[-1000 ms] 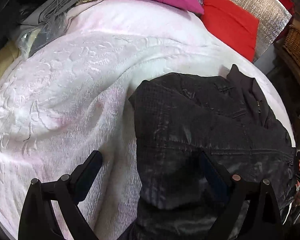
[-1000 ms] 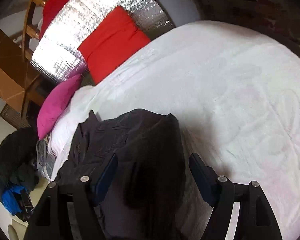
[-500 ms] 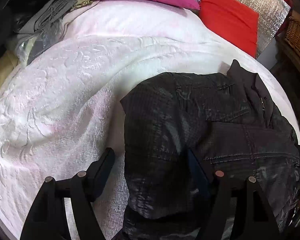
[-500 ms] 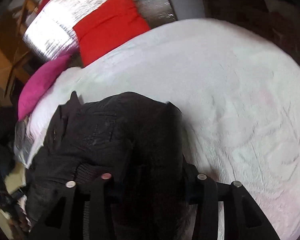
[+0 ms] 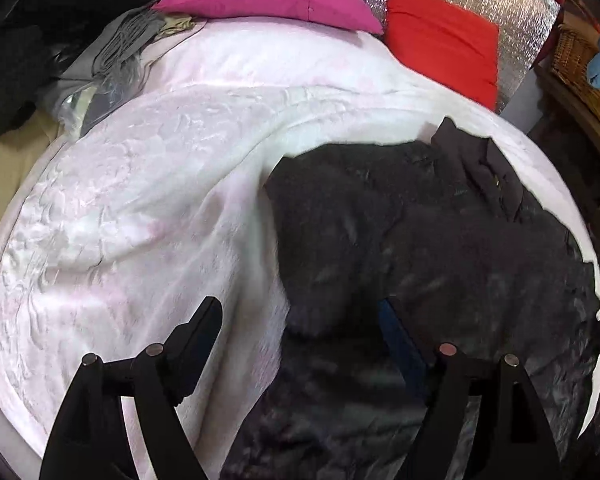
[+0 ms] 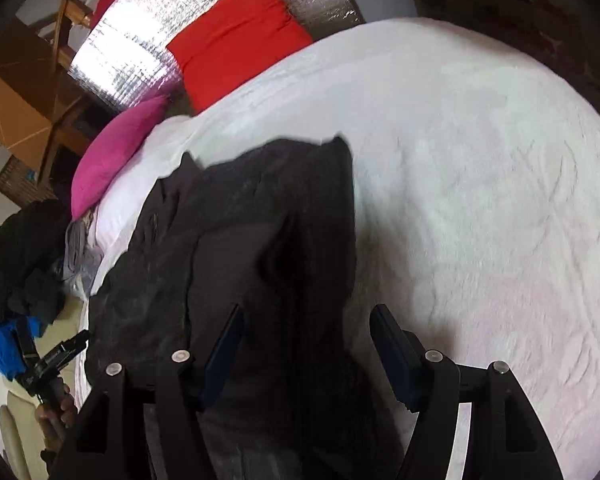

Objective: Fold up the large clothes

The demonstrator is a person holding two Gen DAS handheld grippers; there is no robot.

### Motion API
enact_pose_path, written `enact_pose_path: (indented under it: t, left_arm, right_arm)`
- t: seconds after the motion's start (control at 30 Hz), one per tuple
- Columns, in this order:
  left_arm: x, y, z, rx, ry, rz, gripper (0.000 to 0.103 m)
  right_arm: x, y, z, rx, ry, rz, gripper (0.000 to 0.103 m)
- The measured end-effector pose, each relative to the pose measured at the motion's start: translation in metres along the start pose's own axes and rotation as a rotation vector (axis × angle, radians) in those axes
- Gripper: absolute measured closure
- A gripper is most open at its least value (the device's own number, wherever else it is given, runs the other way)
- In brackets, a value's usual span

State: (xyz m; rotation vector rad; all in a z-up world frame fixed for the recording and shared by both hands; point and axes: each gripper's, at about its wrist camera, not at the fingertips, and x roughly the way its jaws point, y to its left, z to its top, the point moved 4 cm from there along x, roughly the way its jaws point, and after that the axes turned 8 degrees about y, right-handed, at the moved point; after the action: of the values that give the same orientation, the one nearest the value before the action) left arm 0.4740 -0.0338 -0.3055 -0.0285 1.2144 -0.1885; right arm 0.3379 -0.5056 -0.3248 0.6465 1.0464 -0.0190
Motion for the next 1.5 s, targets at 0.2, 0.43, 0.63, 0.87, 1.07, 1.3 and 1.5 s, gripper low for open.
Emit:
enact_pose_path:
  t: [0.2, 0.43, 0.63, 0.87, 1.07, 1.3, 1.5]
  left_arm:
    - [0.015, 0.006, -0.019, 0.041, 0.058, 0.049, 0.016]
    - [-0.013, 0.009, -0.024, 0.035, 0.019, -0.016, 0.016]
    - [-0.004, 0.007, -0.034, 0.075, 0.05, 0.031, 0.016]
    - [-0.024, 0.018, -0.047, 0.039, -0.003, -0.043, 0.016]
    - [-0.069, 0.018, -0.088, 0.113, -0.147, -0.034, 0.016]
    - [-0.102, 0.03, -0.172, 0.154, -0.204, -0.005, 0.016]
    - [-0.093, 0.048, -0.258, 0.072, -0.095, -0.06, 0.015]
  right_arm:
    - [0.007, 0.012, -0.021, -0.048, 0.002, -0.139, 0.036]
    - [-0.009, 0.016, -0.024, -0.031, -0.025, -0.141, 0.035]
    - [0.005, 0.009, -0.025, -0.022, 0.009, -0.169, 0.035]
    - [-0.035, 0.016, -0.044, -0.051, -0.102, -0.102, 0.035]
    - [-0.072, 0.012, -0.087, -0.091, -0.162, 0.006, 0.035]
    - [-0.088, 0.003, -0.161, -0.146, -0.082, 0.047, 0.034]
    - [-0.078, -0.017, -0.228, -0.198, 0.09, -0.058, 0.032]
